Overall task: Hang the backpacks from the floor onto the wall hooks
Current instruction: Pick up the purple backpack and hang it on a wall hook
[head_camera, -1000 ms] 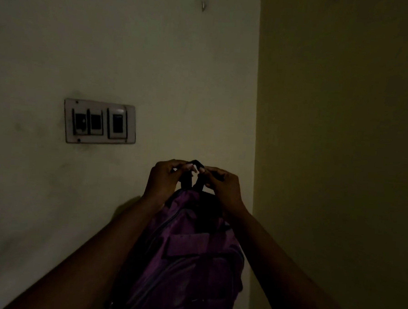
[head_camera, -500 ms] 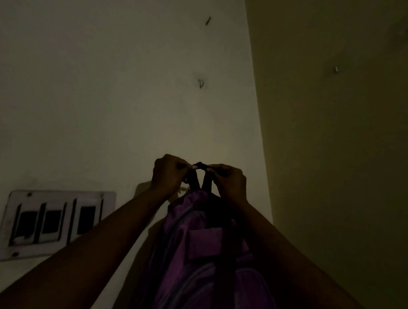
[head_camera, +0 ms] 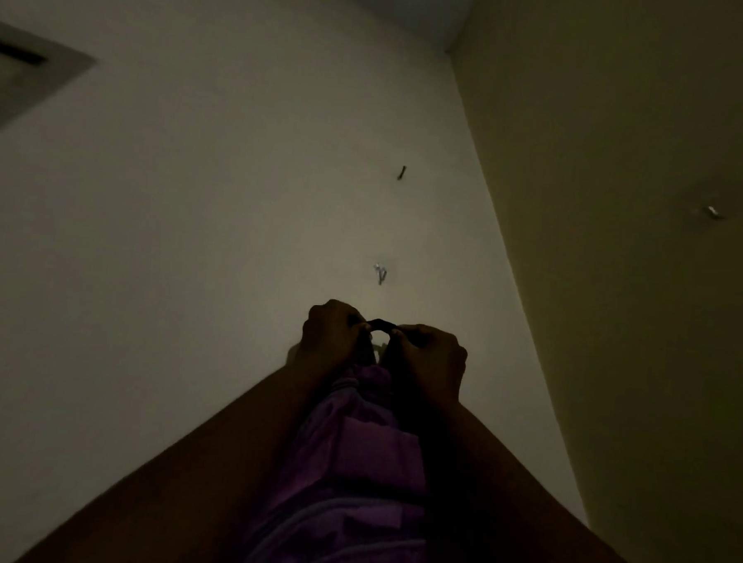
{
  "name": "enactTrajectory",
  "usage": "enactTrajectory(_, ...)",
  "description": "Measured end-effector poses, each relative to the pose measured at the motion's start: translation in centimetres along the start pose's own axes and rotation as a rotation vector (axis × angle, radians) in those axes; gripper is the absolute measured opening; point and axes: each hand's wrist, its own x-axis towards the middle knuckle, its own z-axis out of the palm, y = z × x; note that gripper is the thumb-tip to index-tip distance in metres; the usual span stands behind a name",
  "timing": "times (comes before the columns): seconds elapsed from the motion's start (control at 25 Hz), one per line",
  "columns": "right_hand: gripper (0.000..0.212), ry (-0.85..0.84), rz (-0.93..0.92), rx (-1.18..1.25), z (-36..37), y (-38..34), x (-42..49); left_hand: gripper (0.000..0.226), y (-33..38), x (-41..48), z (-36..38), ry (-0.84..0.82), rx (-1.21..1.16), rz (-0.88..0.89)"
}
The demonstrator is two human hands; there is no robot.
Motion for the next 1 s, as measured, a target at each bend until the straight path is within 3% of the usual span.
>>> enactTrajectory(0.24, 0.023, 0.077, -0.04, 0.151, 2.2, -0.8, 5.8, 0.023, -0.1, 4.6, 0.2, 0.214, 0.115, 0.186)
enactTrajectory(0.44, 0.023, 0.105, -0.069, 0.195, 3.3, -1.6, 9.2, 0.024, -0.6, 7.9, 0.0, 0.273, 0.156, 0.235)
enactTrajectory(0.8, 0.02, 0.026, 0.067, 0.135, 2.9, -0.7, 10.6, 0.023, -0.3, 8.8, 0.4, 0.272, 0.215, 0.159)
enactTrajectory(1.0, 0.022, -0.055, 0.053, 0.113, 2.0, -0.3, 8.4, 0.03, 0.5, 6.5, 0.8, 0.159, 0.246, 0.111)
